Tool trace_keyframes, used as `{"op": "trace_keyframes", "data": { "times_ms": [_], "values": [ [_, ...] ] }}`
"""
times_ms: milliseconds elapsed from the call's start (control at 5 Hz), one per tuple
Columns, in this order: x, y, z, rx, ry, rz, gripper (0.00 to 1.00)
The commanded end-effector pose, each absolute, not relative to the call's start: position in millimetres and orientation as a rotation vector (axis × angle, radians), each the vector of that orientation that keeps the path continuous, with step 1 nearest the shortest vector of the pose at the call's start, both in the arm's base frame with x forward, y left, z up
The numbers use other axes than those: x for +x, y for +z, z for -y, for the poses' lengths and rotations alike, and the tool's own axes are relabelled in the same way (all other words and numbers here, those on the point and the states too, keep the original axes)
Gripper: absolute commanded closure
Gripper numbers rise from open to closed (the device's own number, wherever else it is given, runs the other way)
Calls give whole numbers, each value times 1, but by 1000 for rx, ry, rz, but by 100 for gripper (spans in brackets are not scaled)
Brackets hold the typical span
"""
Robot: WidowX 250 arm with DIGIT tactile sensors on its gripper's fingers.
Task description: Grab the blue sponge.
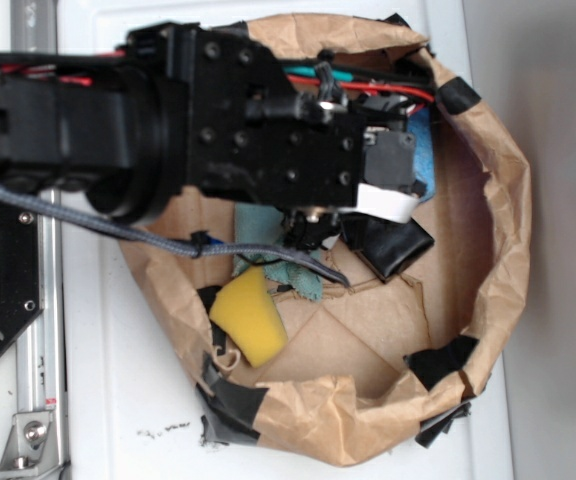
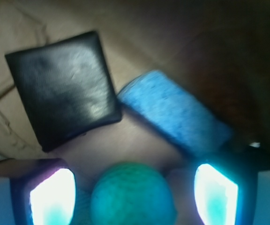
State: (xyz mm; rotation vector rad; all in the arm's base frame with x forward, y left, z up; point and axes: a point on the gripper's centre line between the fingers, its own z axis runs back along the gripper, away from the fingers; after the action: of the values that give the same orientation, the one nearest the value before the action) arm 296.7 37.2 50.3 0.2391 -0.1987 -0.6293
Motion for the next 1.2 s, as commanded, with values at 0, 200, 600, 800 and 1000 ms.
{"op": "trace_keyframes", "data": {
  "times_ms": [0,200,600,800,1000],
  "values": [
    [314,66,-50,249,-624,251,0],
    [320,65,-50,272,-634,257,0],
    [324,83,-65,304,-597,343,0],
    [325,91,-59,247,-588,360,0],
    [327,85,-52,284,-610,361,0]
  ]
}}
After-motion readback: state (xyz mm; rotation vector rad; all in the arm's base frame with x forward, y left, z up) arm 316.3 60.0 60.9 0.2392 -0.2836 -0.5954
